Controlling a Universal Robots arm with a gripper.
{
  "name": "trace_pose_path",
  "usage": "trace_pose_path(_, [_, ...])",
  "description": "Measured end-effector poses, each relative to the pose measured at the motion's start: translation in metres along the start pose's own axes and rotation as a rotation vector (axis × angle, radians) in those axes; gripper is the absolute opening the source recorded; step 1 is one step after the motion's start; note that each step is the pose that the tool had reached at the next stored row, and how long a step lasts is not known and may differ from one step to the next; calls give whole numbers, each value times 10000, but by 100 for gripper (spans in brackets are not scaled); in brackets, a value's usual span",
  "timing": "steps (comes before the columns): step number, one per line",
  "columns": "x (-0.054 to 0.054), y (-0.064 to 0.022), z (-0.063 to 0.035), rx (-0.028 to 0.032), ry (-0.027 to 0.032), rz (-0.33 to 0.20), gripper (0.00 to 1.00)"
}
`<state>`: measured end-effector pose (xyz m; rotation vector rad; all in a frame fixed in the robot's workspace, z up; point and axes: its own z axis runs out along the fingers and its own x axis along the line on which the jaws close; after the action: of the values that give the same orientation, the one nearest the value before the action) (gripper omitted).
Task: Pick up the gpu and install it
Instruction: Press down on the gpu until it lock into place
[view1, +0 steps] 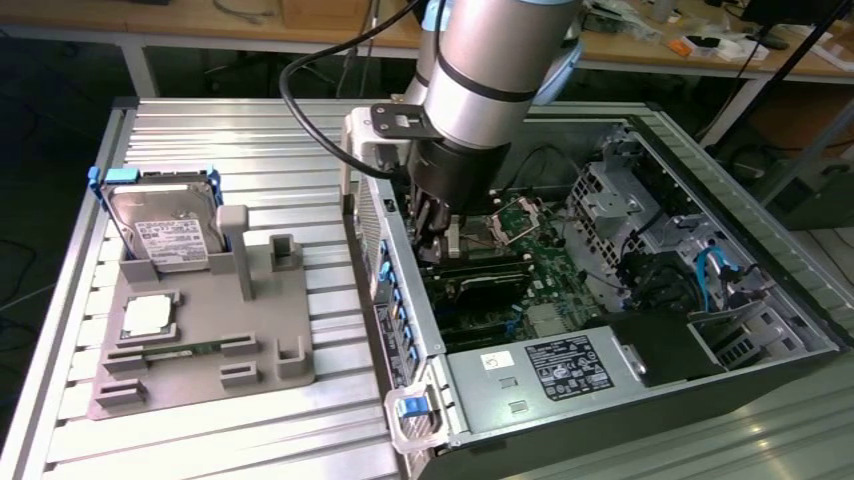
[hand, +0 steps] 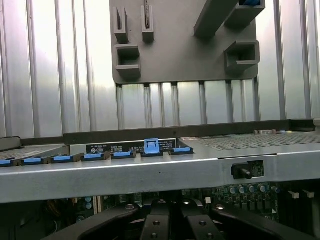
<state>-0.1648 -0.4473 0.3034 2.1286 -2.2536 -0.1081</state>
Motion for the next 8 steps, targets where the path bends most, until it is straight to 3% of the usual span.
trace_pose_path(8, [-1,3,-39,0,1,0,11])
